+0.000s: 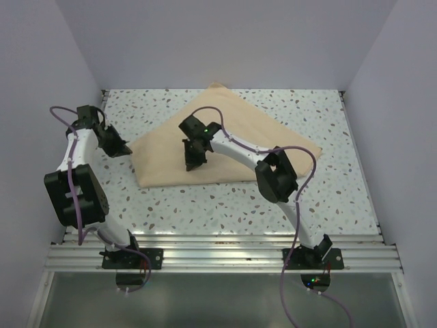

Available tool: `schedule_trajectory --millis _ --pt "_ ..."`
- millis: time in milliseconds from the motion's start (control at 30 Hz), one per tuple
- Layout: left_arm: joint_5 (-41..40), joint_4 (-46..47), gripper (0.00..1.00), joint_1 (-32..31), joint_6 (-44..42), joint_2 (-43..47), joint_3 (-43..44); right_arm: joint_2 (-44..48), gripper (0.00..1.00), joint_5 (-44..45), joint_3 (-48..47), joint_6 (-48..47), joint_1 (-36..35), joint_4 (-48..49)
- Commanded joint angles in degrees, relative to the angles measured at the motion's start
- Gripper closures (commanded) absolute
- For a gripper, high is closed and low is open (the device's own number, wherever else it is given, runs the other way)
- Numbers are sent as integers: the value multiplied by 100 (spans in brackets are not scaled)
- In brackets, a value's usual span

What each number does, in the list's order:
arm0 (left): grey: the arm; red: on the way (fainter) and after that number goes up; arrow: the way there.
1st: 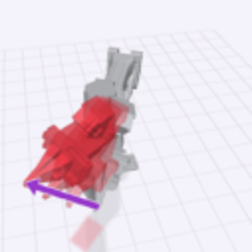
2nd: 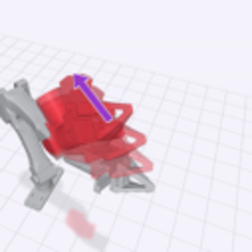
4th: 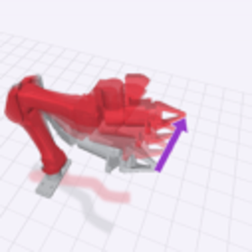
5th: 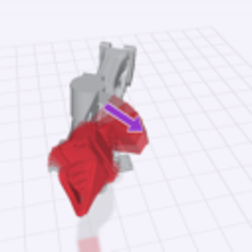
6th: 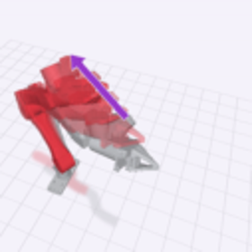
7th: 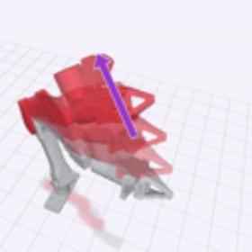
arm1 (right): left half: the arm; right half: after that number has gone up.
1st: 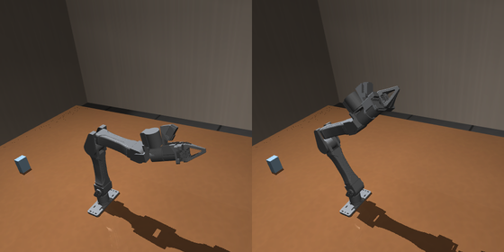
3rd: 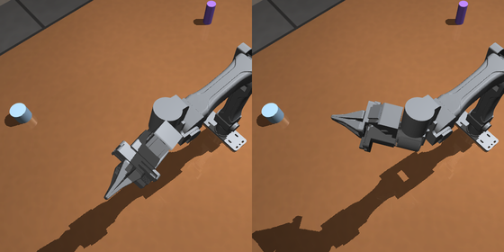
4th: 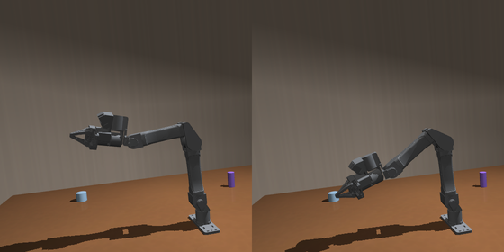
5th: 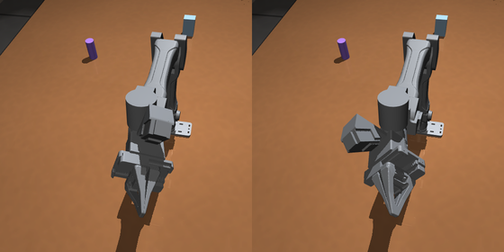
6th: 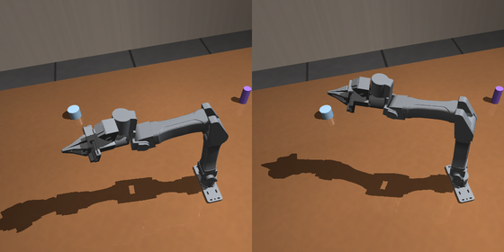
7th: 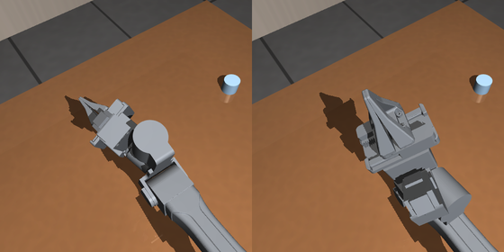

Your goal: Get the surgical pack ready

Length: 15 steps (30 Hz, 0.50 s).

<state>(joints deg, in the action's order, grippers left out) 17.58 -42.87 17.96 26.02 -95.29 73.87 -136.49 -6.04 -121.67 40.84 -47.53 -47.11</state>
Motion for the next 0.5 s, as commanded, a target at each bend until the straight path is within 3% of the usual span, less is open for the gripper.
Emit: schedule_trajectory --millis 0,467 --pt "228 200 100 -55 96 256 -83 254 100 -160 108 170 -99 325" --pt "474 209 100 -152 289 484 -4 -79 100 279 557 820 -99 247"
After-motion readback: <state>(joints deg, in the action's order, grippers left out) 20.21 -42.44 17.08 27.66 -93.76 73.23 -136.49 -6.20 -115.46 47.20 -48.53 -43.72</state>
